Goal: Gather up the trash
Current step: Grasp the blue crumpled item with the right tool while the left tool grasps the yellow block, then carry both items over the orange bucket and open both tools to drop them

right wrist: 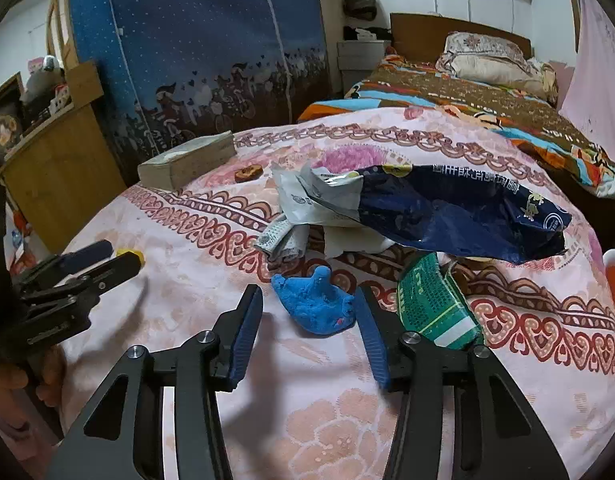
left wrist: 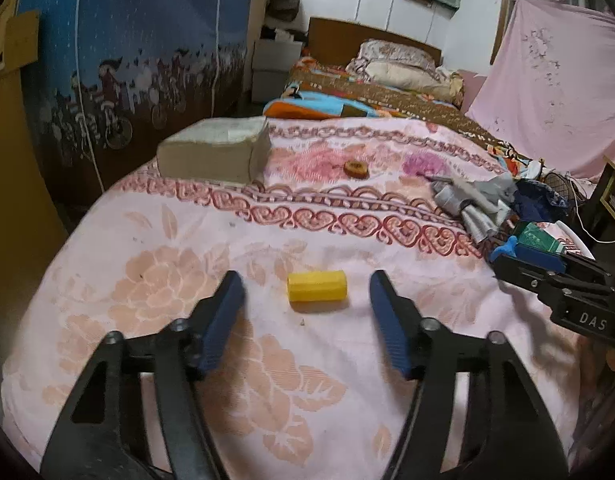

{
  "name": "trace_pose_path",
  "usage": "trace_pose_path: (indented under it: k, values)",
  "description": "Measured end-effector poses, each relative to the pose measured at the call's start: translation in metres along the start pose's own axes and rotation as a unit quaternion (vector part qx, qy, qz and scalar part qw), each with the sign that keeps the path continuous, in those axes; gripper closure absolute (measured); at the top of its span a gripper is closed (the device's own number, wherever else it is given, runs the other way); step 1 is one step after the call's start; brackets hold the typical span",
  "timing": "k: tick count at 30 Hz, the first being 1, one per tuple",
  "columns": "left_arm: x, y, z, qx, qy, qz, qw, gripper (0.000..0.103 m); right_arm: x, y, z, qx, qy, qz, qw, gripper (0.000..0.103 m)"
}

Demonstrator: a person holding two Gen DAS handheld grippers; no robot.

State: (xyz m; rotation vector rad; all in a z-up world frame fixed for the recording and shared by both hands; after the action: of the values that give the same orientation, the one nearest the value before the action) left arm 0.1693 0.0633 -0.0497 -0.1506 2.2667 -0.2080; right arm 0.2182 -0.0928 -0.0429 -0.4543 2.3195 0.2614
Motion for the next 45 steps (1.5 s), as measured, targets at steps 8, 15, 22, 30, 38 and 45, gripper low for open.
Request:
trace_pose_path:
  k: [8, 15, 22, 30, 38, 45]
  values:
    - [0.001, -0.001, 0.001, -0.001, 0.005, 0.0, 1.0, 0.089, 0.0, -0.001, -0.001, -0.006, -0.002, 0.004, 1.0, 0.066]
    - [-0.002, -0.008, -0.014, -0.01, -0.029, 0.016, 0.9994, 0.09, -0.001, 0.0, -0.013, -0.022, -0.034, 0.008, 0.999, 0.067]
    - [-0.016, -0.036, -0.041, 0.025, -0.104, 0.044, 0.9932, 0.09, -0.002, -0.006, -0.05, -0.042, -0.132, 0.023, 0.99, 0.067]
    - [-0.041, -0.088, -0.073, 0.077, -0.208, 0.103, 0.9696, 0.09, -0.011, -0.021, -0.104, -0.011, -0.266, 0.028, 0.964, 0.066]
    - [-0.075, -0.146, -0.083, 0.152, -0.271, 0.157, 0.9374, 0.09, -0.018, -0.065, -0.15, 0.078, -0.364, 0.051, 0.927, 0.066]
    - [-0.084, -0.207, -0.075, 0.24, -0.261, 0.188, 0.9159, 0.09, -0.01, -0.118, -0.172, 0.151, -0.388, 0.097, 0.904, 0.066]
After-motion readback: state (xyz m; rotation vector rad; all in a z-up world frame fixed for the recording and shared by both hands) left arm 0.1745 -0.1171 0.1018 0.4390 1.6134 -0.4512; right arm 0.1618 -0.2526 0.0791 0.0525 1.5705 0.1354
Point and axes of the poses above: each gripper's, at about its wrist camera, not at the fingertips, and z roughly the way its jaws point, y to its left, x to its underside, the point moved 4 cm from there along z, roughly the way its jaws point, and after that the axes turned 5 degrees about x, right-handed, at the moved point
